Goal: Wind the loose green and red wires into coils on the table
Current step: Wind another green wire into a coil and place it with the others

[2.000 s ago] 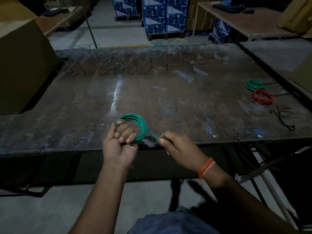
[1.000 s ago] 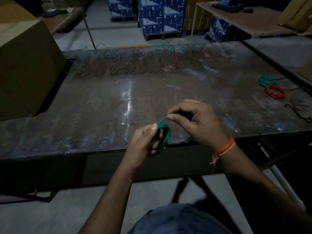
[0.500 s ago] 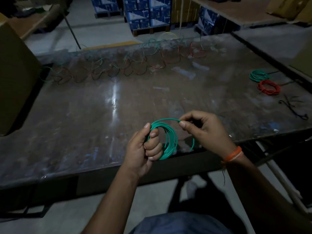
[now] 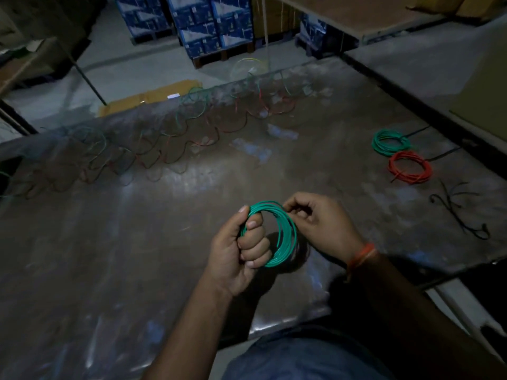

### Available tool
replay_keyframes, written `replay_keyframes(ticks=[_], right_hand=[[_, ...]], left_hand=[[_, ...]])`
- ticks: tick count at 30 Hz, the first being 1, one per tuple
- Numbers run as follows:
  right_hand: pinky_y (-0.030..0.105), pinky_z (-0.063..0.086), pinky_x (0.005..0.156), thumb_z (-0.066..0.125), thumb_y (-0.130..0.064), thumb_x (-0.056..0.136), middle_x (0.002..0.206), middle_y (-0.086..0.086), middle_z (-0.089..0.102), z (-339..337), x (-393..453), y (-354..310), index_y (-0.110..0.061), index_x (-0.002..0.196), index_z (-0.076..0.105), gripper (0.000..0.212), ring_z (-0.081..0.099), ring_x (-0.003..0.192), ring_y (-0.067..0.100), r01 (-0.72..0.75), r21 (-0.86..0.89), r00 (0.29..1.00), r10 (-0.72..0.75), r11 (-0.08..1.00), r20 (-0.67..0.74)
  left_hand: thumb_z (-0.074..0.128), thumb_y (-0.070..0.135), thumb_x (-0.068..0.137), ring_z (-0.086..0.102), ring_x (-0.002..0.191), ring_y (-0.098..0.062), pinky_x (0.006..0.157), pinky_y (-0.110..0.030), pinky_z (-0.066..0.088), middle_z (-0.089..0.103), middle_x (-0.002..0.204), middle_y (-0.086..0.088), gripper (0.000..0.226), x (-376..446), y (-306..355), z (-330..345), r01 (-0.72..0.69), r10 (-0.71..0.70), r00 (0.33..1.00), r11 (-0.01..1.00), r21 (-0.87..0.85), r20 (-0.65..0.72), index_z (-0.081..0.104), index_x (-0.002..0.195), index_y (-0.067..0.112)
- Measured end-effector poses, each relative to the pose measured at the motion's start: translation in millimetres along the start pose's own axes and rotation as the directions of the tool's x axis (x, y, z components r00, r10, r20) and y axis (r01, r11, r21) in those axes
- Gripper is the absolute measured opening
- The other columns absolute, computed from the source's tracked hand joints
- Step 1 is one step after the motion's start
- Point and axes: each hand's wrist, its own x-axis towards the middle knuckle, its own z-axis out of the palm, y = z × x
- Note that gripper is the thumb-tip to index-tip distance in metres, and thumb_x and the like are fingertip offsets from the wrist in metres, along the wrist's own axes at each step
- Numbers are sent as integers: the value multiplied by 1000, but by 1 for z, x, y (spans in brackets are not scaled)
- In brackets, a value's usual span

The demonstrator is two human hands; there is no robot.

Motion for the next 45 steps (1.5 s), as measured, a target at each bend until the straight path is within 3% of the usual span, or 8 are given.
replay_keyframes(ticks=[5,11,16,23,26,30,37,45], right_hand=[[34,44,64,64,-14,89,72,5,58,-18,14,30,-18,97,68,10,50,68,10,-84,134,938,33,987,344],[31,41,58,62,-13,79,60,-10,53,-15,24,44,-25,99,55,24,47,55,6,-208,140,935,154,968,319],[51,51,62,58,-40,66,64,1,61,-10,32,57,-38,92,53,26,57,58,21,-284,178,951,253,942,175],[32,56,65,66,5,90,72,11,71,-9,30,53,-17,97,61,24,69,64,17,-380,295,882,247,876,402],[16,45,52,64,5,93,70,9,68,-12,31,53,-9,96,63,14,63,57,9,-456,406,873,310,792,375],[14,37,42,66,8,90,60,7,66,-10,27,59,-8,93,56,19,53,44,6,-497,503,868,397,707,300],[18,50,54,67,7,90,62,2,63,3,28,64,-13,91,59,22,58,49,7,-373,599,835,538,708,-116],[27,58,66,66,6,91,65,-5,62,-5,27,67,-16,83,61,24,66,60,5,-327,548,803,532,770,-269]], left_hand=[[37,33,98,4,38,-8,36,-17,5,8,50,8,33,39,-1,9,-98,113,951,993,67,-288,43,70,17],[33,34,103,16,29,-2,32,-16,10,23,41,10,36,75,-1,4,-83,132,894,988,131,-429,42,73,17],[31,34,102,21,29,-3,31,-17,13,25,42,9,36,85,7,-4,-91,106,884,994,54,-455,44,74,15],[40,31,93,21,28,-3,32,-17,12,25,41,8,28,86,-2,-9,-102,105,900,994,30,-423,45,72,14],[38,31,95,16,30,-4,33,-18,10,25,41,8,31,84,-3,-11,-113,105,904,994,5,-414,46,71,15],[40,31,93,19,28,-3,32,-17,11,25,40,9,28,83,-8,-10,-122,102,909,992,-25,-404,46,70,14],[39,30,93,11,32,-5,33,-17,9,26,41,9,31,82,-16,-4,-91,71,923,995,-35,-379,49,68,14],[39,31,93,5,38,-7,33,-17,8,26,40,10,31,79,-22,1,-51,35,934,998,-36,-356,49,68,15]])
